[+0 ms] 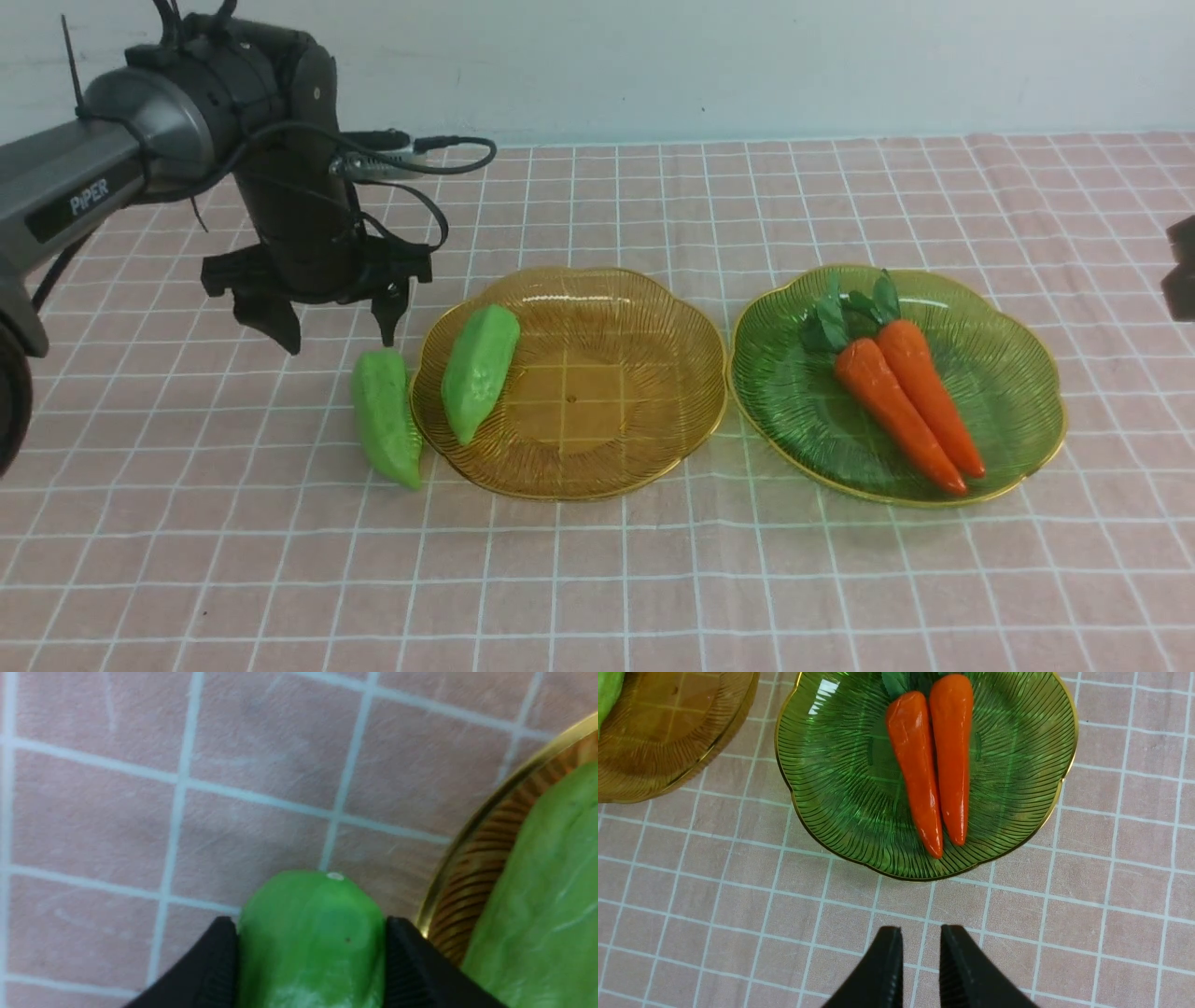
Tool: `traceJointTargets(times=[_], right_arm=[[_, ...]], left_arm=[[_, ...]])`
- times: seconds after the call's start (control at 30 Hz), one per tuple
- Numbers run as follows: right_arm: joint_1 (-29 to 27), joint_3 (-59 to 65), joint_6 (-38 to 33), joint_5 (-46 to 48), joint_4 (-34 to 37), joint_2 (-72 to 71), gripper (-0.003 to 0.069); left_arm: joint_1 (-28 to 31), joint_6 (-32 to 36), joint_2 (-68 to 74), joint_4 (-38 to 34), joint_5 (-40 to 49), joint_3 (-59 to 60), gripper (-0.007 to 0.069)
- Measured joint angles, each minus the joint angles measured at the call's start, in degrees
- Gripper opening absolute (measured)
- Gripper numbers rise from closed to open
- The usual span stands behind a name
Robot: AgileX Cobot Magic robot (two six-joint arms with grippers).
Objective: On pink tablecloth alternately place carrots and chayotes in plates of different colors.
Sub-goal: 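Pick up the cucumber and place it on the yellow plate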
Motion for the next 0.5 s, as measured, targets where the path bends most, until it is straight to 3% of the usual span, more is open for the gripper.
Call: traceJointTargets(times=[0.13, 0.3, 0.5], right_arm=[[0.0, 0.0, 0.0, 0.0, 0.0, 0.0, 0.0108], [0.0, 0.0, 0.0, 0.0, 0.0, 0.0, 0.0108], [0.0, 0.0, 0.0, 0.0, 0.0, 0.0, 0.0108]], left_arm=[[0.0, 0.1, -1.0, 4.0, 2.3, 0.1, 0.0277], [0.0, 0.1, -5.0, 5.4, 5.1, -2.2, 0.0269], [-4.6, 2.4, -6.8, -4.6, 6.8, -8.7, 0.0269]])
